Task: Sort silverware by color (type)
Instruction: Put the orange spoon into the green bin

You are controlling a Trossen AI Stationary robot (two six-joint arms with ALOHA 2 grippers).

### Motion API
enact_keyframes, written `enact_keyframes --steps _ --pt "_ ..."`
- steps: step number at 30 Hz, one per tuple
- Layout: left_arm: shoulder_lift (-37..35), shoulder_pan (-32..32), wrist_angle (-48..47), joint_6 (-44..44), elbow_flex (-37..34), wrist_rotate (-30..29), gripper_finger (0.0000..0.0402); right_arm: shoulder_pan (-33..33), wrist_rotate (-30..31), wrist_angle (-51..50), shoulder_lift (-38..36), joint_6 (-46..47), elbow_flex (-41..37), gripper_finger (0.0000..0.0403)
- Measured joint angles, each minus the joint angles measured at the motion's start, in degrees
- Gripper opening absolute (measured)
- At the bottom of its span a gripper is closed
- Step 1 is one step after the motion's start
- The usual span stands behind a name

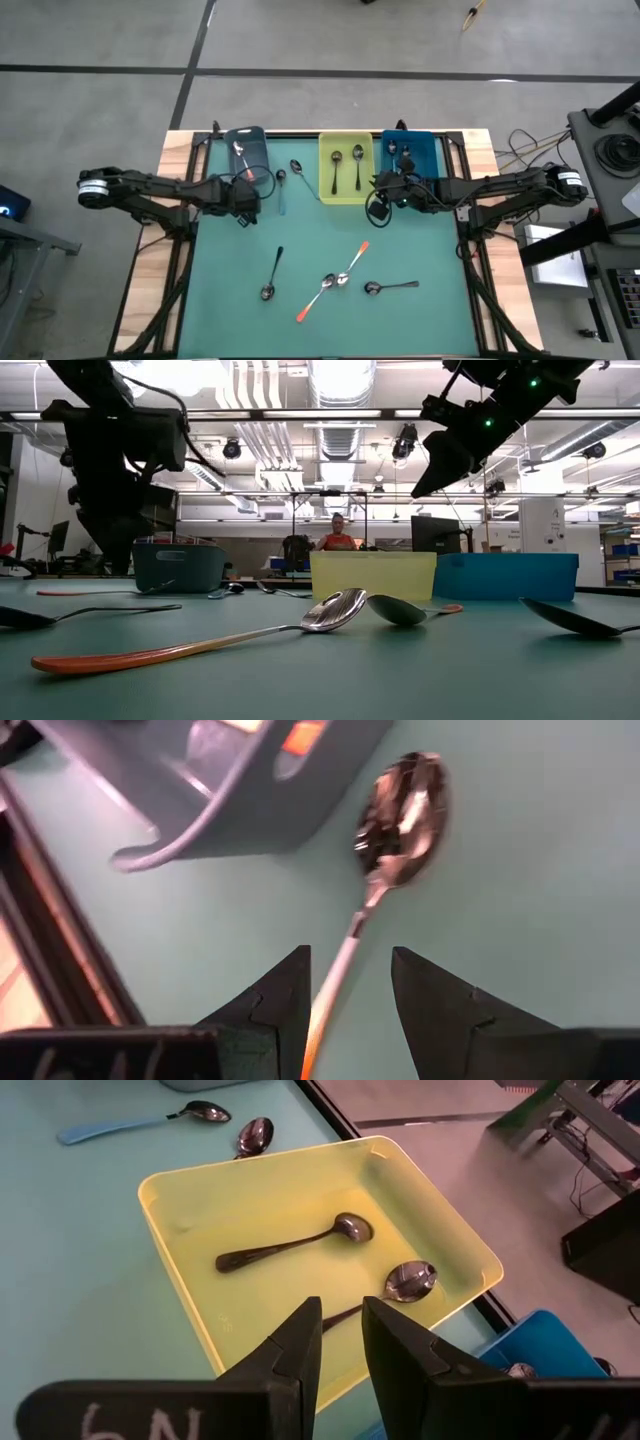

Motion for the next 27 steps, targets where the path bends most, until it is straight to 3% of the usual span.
enact_keyframes --steps 19,27 --pt "0.0 0.0 10.6 -4.2 -7.2 0.2 0.0122 0.0 0.0 0.0 0.0 0.0 0.0 0.0068" --pt "-0.1 0.0 12.8 -4.9 -7.2 6.8 0.0122 0.0 0.0 0.0 0.0 0.0 0.0 0.0068"
